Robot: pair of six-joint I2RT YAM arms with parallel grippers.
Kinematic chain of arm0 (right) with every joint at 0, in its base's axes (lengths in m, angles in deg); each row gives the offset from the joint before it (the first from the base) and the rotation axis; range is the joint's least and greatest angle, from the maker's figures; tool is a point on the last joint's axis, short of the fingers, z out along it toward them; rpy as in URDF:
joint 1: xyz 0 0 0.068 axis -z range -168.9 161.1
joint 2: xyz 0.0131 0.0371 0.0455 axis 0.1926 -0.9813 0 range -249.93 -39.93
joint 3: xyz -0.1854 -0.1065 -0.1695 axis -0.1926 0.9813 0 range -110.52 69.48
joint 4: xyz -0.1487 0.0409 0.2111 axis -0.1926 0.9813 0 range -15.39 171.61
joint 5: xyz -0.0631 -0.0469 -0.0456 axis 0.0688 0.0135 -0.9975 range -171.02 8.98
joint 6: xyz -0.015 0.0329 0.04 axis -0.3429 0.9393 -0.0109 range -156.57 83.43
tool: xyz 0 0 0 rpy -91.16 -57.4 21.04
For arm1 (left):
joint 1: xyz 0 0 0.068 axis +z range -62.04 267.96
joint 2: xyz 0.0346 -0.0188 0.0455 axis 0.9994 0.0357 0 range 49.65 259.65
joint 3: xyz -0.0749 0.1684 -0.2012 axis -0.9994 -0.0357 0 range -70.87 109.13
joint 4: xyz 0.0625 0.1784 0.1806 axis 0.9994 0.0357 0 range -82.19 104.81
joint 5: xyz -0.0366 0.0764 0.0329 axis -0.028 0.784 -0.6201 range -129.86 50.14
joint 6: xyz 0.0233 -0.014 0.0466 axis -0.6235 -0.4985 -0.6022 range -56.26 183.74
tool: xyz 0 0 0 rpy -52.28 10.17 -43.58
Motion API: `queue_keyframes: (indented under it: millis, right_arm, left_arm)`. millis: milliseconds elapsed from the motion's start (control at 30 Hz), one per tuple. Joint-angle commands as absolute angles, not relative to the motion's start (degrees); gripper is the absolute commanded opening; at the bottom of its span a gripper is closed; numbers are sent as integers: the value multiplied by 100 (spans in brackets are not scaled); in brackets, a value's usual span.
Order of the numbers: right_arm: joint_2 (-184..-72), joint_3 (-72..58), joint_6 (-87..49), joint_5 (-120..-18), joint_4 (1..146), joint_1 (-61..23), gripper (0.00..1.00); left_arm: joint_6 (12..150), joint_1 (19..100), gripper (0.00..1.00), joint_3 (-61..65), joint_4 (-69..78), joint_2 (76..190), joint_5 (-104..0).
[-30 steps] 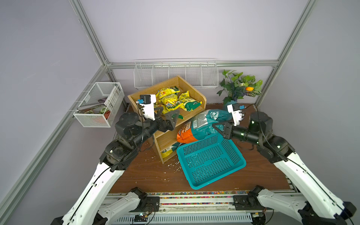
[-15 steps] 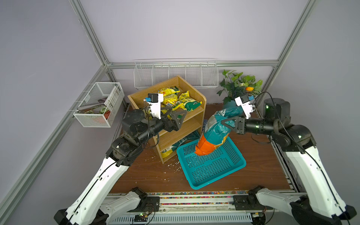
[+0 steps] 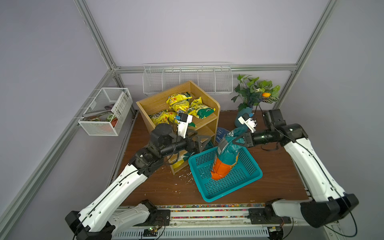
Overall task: Take down the fertilizer bag from the shelf
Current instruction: Place the fertilizer bag in the storage box.
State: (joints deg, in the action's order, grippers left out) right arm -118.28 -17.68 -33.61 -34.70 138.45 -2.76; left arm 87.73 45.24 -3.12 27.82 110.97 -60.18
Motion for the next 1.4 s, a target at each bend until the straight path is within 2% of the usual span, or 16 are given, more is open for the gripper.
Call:
queue_keyframes:
  millis: [0,267,467,733,800,867,1033,1100,1200,1367]
  right_arm:
    - [-11922,-2362,-4293,-3316,14069,-233,0]
    - [-11651,-1760,-4351,-5234,14182,-232,0]
    - [-11639,-1277,-4263,-5971,14002,-233,3]
    - [-11576,-866,-3612,-7512,13831,-242,9]
    - [-11447,-705,-3303,-7533,13812,-243,18]
    - [-11279,-441,-2985,-7460,13716,-245,23]
    - [-10683,234,-2333,-7251,13349,-243,58]
    - [-10400,362,-2172,-7273,13232,-234,68]
    - [-10046,282,-1976,-7366,13131,-244,80]
    - [-9815,-213,-1765,-7704,13236,-240,92]
  left_arm:
    - [8863,4373,99,-406,2820,11301,-6120]
    - [8804,4201,99,-691,2714,11723,-6237]
    - [8514,4186,99,-880,2853,12189,-6358]
    - [8140,3997,85,-966,3767,12865,-6353]
    - [8089,3961,84,-1120,3889,12937,-6178]
    - [8088,3956,83,-1283,3901,12984,-6020]
    - [8155,3954,83,-1273,4051,13292,-5763]
    - [8198,3960,83,-1229,4018,13412,-5719]
    - [8204,3958,83,-1150,3971,13484,-5646]
    - [8184,3959,84,-1016,3990,13525,-5481]
